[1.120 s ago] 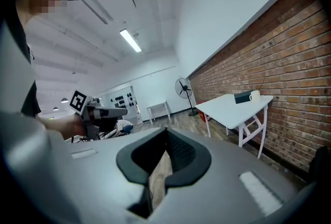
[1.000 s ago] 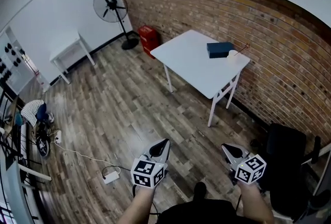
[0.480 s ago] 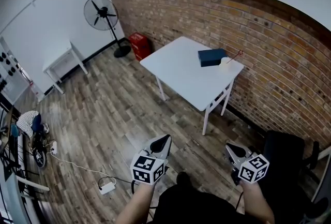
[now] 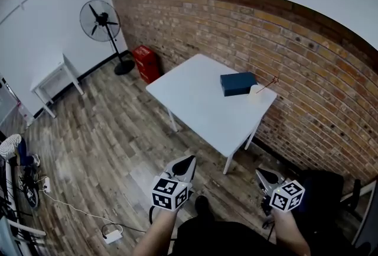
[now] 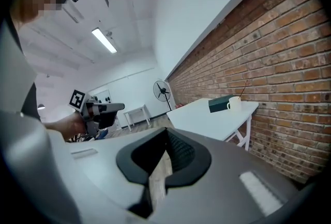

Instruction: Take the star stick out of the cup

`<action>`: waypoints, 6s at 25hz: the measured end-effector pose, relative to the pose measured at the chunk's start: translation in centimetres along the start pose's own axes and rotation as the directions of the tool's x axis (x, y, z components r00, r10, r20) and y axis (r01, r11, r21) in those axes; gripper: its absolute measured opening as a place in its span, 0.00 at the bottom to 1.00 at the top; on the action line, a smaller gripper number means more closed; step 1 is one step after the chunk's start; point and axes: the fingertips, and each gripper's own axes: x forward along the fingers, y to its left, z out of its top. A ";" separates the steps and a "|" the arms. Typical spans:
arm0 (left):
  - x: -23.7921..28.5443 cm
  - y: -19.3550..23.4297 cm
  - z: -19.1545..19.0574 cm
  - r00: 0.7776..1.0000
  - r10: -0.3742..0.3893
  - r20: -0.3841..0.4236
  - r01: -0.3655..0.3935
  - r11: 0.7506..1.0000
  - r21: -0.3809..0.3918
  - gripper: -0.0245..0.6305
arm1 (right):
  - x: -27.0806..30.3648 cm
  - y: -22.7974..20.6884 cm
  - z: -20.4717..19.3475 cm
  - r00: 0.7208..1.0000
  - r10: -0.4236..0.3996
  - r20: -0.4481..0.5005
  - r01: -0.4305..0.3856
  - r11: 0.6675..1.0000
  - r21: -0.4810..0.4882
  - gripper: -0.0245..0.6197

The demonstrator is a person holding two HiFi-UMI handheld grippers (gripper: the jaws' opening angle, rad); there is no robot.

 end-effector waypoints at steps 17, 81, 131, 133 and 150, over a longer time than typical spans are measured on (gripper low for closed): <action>14.6 15.6 5.1 0.996 -0.071 -0.051 0.069 0.997 -0.032 0.05 | 19.0 -5.6 7.0 0.999 -0.011 -0.052 0.012 1.000 0.021 0.04; 46.4 10.9 9.2 0.979 -0.072 -0.191 0.060 0.996 -0.071 0.05 | 32.1 -50.1 10.8 0.935 -0.311 -0.171 0.349 0.892 0.288 0.17; 35.1 21.4 20.7 0.996 0.058 0.070 -0.059 0.998 0.021 0.05 | 30.8 -20.5 33.0 0.958 0.202 0.204 -0.153 0.961 -0.231 0.06; 34.1 22.1 20.7 0.993 0.085 0.078 -0.087 0.996 0.028 0.05 | 30.0 -20.7 33.6 0.953 0.194 0.233 -0.140 0.963 -0.230 0.06; 31.4 24.8 16.1 0.985 0.169 0.041 -0.167 0.984 -0.057 0.05 | 30.3 -22.4 28.0 0.976 0.134 0.171 -0.101 0.977 -0.190 0.06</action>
